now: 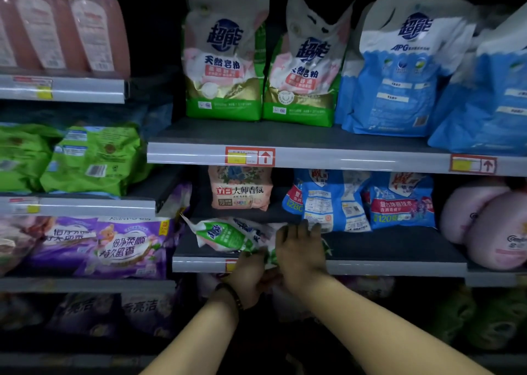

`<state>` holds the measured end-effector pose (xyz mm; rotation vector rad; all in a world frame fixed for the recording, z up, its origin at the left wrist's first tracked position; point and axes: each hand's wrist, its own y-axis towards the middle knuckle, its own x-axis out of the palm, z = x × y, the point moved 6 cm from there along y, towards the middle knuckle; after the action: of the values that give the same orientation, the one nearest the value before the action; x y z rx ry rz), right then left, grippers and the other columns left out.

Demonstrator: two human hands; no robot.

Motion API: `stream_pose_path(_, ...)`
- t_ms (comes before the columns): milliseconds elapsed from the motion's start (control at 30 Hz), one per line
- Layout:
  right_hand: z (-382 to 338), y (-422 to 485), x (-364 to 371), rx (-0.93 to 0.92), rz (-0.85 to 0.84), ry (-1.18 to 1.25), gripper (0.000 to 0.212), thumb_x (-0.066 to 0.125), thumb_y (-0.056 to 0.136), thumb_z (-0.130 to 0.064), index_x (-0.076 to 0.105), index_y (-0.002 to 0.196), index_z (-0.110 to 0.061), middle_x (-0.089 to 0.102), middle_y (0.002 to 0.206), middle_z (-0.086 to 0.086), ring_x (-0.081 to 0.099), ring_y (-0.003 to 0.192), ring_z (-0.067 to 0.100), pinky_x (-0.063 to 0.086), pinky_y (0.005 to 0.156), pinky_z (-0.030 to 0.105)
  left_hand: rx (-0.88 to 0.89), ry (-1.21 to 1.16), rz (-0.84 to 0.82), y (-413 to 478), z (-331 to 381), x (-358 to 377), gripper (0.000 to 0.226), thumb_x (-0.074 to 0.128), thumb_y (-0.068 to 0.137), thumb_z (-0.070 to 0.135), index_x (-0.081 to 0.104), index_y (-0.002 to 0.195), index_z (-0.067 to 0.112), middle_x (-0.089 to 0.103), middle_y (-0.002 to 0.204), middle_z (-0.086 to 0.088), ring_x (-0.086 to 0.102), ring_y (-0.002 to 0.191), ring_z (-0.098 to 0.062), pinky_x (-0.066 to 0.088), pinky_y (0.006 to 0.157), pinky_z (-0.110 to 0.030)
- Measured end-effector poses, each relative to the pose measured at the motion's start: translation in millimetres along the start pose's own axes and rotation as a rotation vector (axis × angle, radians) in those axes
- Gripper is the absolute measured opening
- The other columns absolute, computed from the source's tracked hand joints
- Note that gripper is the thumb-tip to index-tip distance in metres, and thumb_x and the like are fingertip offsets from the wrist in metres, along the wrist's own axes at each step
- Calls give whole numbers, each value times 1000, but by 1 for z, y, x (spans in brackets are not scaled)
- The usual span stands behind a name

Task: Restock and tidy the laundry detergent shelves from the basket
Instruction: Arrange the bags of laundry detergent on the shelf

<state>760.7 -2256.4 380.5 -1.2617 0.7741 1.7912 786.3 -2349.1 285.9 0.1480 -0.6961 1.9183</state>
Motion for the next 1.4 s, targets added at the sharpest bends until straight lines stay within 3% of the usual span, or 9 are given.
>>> stream_pose_path(100,-8,14,1,-4,7,-87,50,43,107,-20,40,155,-7,50,149,31,43,140,51,25,117,69,-18,192,-11,-16,4,1,23,51,111,31,68,111,16,77,94,-10,72,83,-27,59,94,-53)
stream_pose_path(233,2,14,-4,-62,85,3,43,55,102,-18,55,144,-27,74,124,7,67,118,31,41,106,46,-54,359,-116,-32,8,-11,42,58,101,60,63,90,20,60,67,-2,58,62,-14,47,74,-33)
stream_pose_path(367,19,17,-19,-50,97,112,37,58,98,-19,63,131,-35,73,120,4,70,113,30,45,95,40,-90,366,-230,-41,4,-25,46,72,90,57,69,124,28,74,109,4,64,110,-17,46,96,-42)
stream_pose_path(600,50,3,-55,-5,227,330,18,52,93,-21,64,103,-29,73,93,-3,73,91,27,54,81,35,-117,248,-110,-51,-2,-56,55,72,85,65,69,129,33,75,131,5,63,125,-25,49,102,-45)
stream_pose_path(733,61,-11,-76,8,225,450,17,50,102,-39,64,98,-31,67,80,-10,69,77,18,57,76,34,-92,92,-128,-47,3,-46,75,69,85,74,64,136,19,78,113,3,73,107,-19,56,91,-40)
stream_pose_path(800,59,-20,-94,-20,242,415,21,49,104,-42,61,91,-31,63,74,-10,64,71,15,55,70,31,-56,-14,-143,-46,5,-29,92,82,74,76,58,143,20,76,126,-3,74,115,-26,59,94,-45)
stream_pose_path(967,61,-51,-145,-47,567,263,5,70,89,-28,70,89,-33,60,59,-10,56,52,16,32,50,25,224,-203,158,-71,34,-5,109,103,34,64,66,124,14,81,107,-17,78,96,-38,60,88,-64)
stream_pose_path(1200,98,-78,-198,9,610,568,35,48,101,-63,67,94,-34,72,88,-6,66,83,26,47,64,37,382,-259,-209,-126,89,24,78,85,79,54,48,147,47,71,139,-11,69,125,-42,46,110,-69)
stream_pose_path(1400,132,-60,-211,69,529,1167,19,72,94,-53,73,85,-35,73,73,-12,68,72,15,54,67,38,723,-138,-47,-151,180,31,68,84,85,38,55,145,31,76,130,-6,74,117,-33,57,101,-57)
